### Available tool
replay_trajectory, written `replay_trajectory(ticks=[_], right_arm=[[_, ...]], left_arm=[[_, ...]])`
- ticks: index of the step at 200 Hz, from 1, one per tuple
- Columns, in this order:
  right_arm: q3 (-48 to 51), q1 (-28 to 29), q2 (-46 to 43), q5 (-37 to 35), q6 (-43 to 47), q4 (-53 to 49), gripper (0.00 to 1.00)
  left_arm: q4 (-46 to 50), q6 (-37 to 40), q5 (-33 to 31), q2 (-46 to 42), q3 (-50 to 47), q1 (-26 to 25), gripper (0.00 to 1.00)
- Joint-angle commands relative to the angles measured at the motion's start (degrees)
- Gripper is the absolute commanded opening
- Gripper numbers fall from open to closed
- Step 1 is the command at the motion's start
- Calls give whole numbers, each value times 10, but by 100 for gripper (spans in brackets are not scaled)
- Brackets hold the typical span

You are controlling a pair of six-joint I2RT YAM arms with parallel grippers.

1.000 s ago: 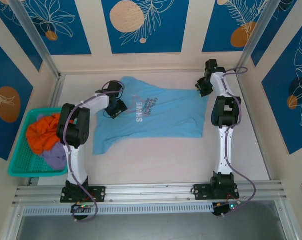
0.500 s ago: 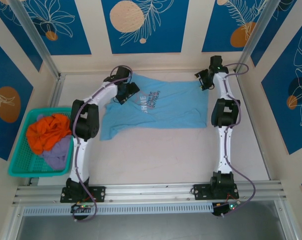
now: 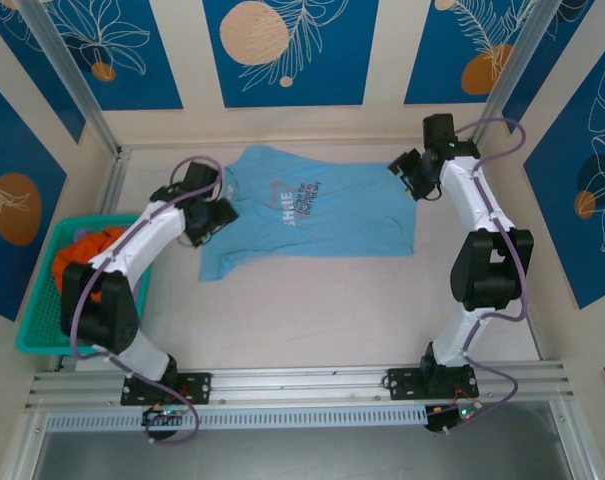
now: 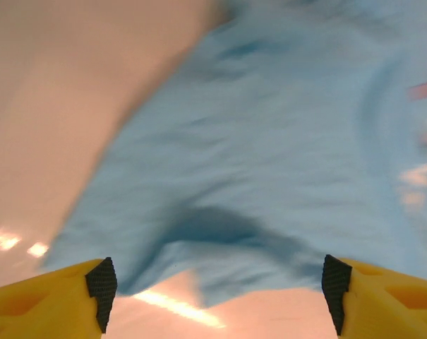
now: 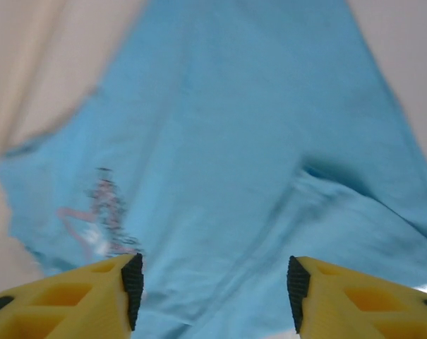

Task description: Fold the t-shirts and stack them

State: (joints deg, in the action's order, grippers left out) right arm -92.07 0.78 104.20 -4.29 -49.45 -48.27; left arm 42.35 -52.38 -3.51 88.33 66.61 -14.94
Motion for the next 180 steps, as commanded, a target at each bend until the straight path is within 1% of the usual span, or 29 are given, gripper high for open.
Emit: replay_trajectory(ticks=[1,18,32,49,73,100,125,147,180], right_arm=[[47,-2,35,-6,36,-52,55],[22,1,72,-30,52,-78,53],[-12,3,108,-44,61,-99,51],[-46,5,139,-64,57,-108,50],[-100,6,183,-51,44,-123,47],[-148,14,223,-68,35,-143,46],[-159,20,241,-65,31,-147,45],[-158,26,247,-55,35,-140,41],[-159,29,257,-62,37,-141,40]], left_arm=[[9,6,42,-21,-68,29,75],[22,41,63,-21,-84,32,74],[39,54,62,-20,-96,33,74],[42,65,48,-26,-111,36,74],[44,82,28,-24,-115,38,71],[39,101,7,-12,-117,38,69],[28,105,14,-8,-124,38,66],[28,112,13,-5,-125,38,65],[21,129,24,8,-134,38,63]])
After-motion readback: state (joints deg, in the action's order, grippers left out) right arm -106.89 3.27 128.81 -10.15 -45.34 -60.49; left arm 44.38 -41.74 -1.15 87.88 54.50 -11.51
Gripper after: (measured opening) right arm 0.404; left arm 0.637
